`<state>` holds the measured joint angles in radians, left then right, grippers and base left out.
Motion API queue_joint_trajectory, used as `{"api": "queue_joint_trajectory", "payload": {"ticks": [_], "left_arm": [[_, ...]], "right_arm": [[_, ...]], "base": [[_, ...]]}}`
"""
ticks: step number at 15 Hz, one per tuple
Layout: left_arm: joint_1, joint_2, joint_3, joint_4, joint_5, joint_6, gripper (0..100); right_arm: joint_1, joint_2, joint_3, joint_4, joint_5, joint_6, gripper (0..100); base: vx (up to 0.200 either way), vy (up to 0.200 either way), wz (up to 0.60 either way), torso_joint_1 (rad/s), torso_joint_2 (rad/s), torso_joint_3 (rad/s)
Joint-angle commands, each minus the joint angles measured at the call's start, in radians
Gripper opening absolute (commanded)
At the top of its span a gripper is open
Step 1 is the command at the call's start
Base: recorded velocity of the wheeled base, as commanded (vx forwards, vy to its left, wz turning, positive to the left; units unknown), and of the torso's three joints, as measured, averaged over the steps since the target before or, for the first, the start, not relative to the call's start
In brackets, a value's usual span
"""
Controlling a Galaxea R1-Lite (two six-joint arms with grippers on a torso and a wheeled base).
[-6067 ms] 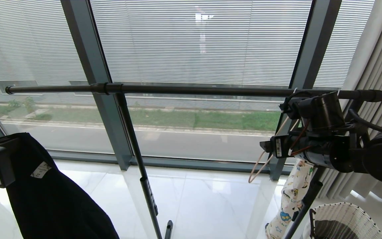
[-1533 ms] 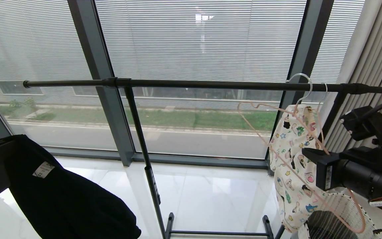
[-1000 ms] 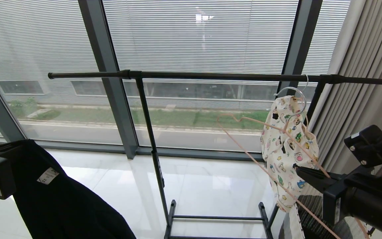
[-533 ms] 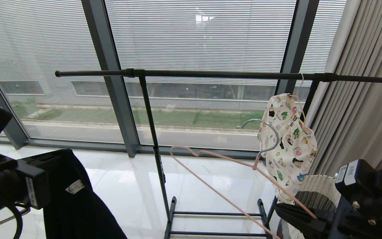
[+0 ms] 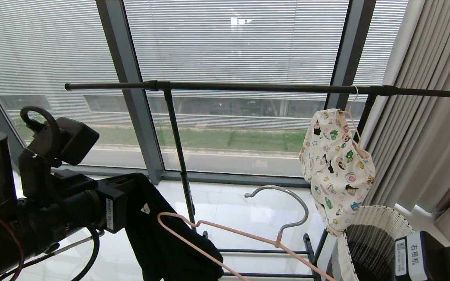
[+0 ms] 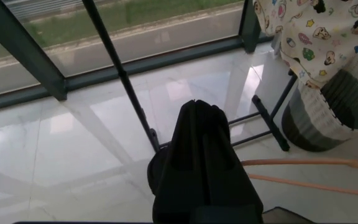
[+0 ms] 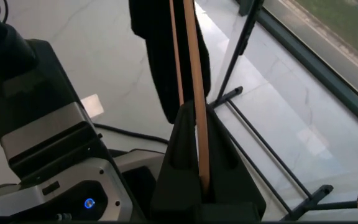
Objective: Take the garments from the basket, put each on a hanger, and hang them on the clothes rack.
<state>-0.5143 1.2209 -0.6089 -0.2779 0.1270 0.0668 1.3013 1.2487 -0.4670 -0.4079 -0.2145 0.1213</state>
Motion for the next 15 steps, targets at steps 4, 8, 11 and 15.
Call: {"api": "queue_joint_trajectory", "payload": {"ticks": [4, 8, 11, 15], "left_arm": [[-0.030, 0.009, 0.015, -0.003, 0.002, 0.004, 0], [-0.055, 0.005, 0.021, -0.004, 0.002, 0.004, 0], [-0.076, 0.006, 0.021, -0.004, 0.002, 0.004, 0], [-0.104, -0.006, 0.015, -0.004, 0.003, 0.002, 0]], "right_arm": [[-0.013, 0.011, -0.018, -0.003, 0.006, 0.003, 0], [-0.019, 0.020, -0.050, -0.008, 0.004, 0.001, 0], [-0.017, 0.038, -0.073, -0.008, 0.020, -0.002, 0], [-0.023, 0.133, -0.099, -0.071, 0.030, 0.009, 0]], "base": [[0.000, 0.000, 0.00, 0.000, 0.00, 0.000], [0.000, 0.000, 0.00, 0.000, 0.00, 0.000], [0.000, 0.000, 0.00, 0.000, 0.00, 0.000], [0.000, 0.000, 0.00, 0.000, 0.00, 0.000]]}}
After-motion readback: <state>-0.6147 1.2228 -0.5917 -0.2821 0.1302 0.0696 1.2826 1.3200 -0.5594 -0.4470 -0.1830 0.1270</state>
